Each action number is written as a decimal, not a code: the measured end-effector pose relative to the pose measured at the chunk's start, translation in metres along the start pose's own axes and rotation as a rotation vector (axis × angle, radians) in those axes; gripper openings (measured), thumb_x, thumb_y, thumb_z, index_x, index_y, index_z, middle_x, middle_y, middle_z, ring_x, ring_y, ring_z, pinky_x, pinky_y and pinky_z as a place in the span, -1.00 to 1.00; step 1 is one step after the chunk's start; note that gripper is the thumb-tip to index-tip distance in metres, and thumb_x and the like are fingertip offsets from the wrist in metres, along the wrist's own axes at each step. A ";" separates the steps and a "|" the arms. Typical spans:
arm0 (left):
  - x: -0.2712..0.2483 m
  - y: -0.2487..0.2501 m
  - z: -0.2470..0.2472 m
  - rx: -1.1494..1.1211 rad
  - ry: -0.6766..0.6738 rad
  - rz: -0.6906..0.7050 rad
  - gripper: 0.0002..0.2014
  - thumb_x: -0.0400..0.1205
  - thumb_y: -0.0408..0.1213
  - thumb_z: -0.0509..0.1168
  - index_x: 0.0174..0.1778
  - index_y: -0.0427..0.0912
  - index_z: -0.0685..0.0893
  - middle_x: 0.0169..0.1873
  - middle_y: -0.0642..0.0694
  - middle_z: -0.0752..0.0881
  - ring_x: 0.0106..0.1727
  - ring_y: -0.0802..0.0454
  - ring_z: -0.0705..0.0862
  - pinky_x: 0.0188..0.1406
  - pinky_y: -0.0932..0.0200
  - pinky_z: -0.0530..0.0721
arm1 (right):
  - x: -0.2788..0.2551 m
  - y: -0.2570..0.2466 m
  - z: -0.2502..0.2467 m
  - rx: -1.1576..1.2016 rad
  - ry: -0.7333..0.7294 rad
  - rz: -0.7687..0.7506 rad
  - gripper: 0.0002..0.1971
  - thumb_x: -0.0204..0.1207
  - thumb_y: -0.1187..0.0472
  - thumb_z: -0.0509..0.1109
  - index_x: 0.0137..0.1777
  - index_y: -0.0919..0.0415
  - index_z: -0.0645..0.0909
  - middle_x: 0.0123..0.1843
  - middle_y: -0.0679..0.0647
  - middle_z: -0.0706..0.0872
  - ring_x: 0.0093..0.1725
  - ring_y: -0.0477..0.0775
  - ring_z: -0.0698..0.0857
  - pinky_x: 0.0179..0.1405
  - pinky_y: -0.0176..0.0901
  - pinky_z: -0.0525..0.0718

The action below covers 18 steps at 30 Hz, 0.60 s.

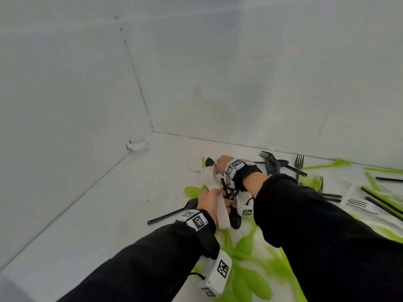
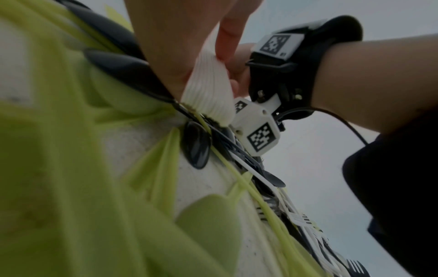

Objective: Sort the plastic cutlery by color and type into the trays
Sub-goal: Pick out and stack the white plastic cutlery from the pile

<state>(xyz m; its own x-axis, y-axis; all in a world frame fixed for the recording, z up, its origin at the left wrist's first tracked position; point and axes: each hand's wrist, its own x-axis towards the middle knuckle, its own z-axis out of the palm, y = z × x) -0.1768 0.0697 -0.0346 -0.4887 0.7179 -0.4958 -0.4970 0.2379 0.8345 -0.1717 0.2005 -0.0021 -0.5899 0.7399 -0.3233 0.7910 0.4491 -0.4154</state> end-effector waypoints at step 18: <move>-0.003 0.004 -0.014 -0.007 0.029 0.057 -0.86 0.65 -0.47 0.06 -0.16 -0.17 0.44 -0.34 -0.16 0.52 -0.58 -0.01 0.45 -0.54 0.20 0.45 | 0.010 -0.008 0.025 -0.095 -0.037 0.030 -0.55 0.48 0.17 0.38 -0.40 0.06 0.11 -0.36 0.00 0.34 -0.15 0.09 0.48 -0.10 -0.11 0.51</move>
<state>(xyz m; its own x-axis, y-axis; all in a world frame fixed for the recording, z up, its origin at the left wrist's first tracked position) -0.1876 0.0598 -0.0328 -0.5371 0.7107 -0.4543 -0.4729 0.1923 0.8599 -0.1878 0.1924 -0.0232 -0.5702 0.7353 -0.3663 0.8190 0.4741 -0.3231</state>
